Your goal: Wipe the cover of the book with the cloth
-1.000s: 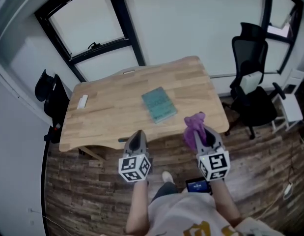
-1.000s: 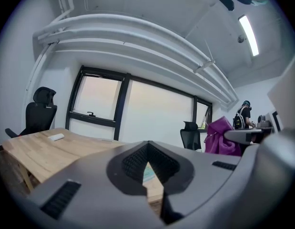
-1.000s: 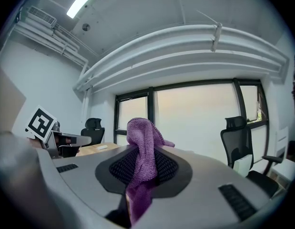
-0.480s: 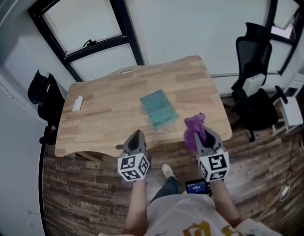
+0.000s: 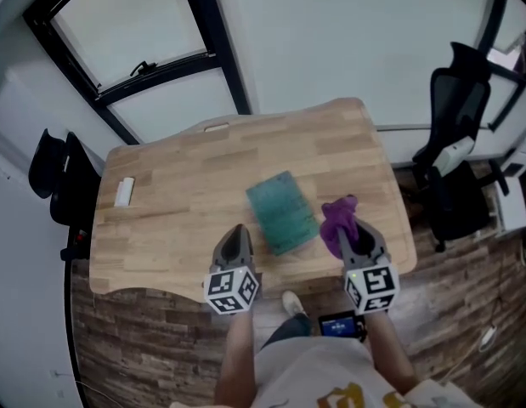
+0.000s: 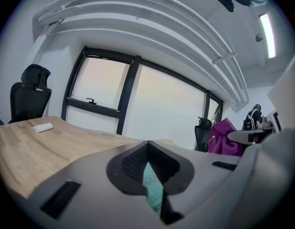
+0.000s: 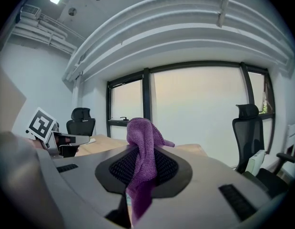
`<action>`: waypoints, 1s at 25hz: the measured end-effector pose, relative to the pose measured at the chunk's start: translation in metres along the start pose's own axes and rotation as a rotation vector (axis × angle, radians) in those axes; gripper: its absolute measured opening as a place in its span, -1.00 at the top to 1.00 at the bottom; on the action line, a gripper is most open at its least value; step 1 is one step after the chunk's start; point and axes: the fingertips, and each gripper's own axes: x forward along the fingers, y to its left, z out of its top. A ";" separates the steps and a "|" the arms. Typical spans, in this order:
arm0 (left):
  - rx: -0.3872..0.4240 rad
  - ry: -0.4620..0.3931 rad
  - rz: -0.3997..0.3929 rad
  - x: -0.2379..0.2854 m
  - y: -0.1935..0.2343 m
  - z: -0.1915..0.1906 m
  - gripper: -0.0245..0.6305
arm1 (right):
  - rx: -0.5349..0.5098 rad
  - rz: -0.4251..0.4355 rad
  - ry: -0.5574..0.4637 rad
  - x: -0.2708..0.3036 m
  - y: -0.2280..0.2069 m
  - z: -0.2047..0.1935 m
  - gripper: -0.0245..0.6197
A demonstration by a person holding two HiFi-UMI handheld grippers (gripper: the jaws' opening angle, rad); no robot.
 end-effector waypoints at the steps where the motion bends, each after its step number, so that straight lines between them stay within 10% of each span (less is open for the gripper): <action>1: -0.005 0.004 0.005 0.009 0.006 -0.001 0.98 | -0.001 0.000 0.006 0.010 -0.002 0.000 0.74; 25: -0.117 0.125 -0.036 0.093 0.059 -0.033 0.78 | -0.009 -0.033 0.101 0.095 -0.011 -0.008 0.74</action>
